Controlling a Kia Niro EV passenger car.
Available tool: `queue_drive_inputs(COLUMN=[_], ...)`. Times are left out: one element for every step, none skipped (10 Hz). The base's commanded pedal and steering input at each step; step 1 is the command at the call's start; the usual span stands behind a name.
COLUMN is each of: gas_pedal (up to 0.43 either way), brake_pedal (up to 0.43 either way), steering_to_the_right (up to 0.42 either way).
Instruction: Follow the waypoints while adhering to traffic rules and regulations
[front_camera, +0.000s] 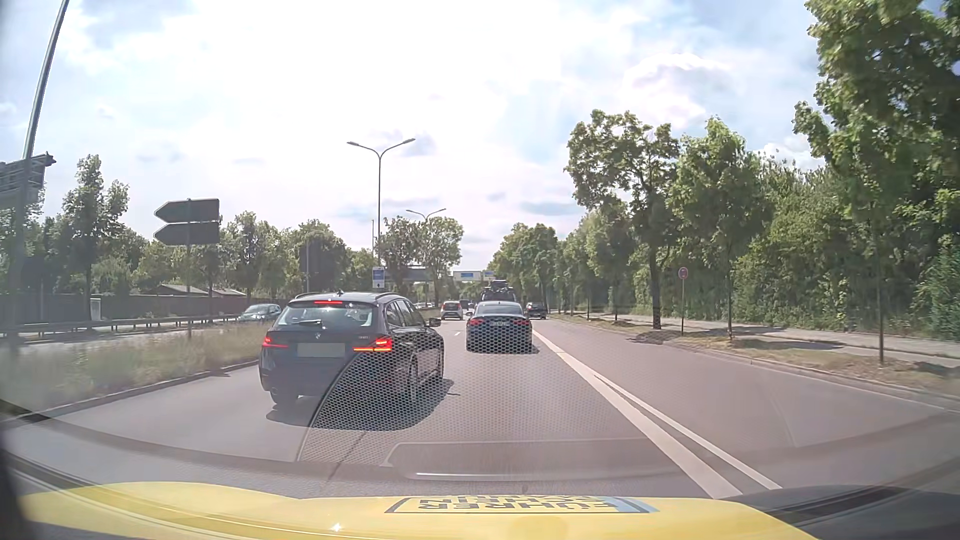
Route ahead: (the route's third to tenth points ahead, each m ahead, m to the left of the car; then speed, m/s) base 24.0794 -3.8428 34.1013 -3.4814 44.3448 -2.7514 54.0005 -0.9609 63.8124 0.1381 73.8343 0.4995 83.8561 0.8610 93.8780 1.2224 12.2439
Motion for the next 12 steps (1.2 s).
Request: queue_drive_inputs(gas_pedal=[0.0,0.0,0.0,0.0,0.0,0.0,0.0,0.0,0.0,0.0,0.0,0.0], brake_pedal=[0.0,0.0,0.0,0.0,0.0,0.0,0.0,0.0,0.0,0.0,0.0,0.0], steering_to_the_right=[-0.003,-0.001,0.0,0.0,0.0,0.0,0.0,0.0,0.0,0.0,0.001,0.001])
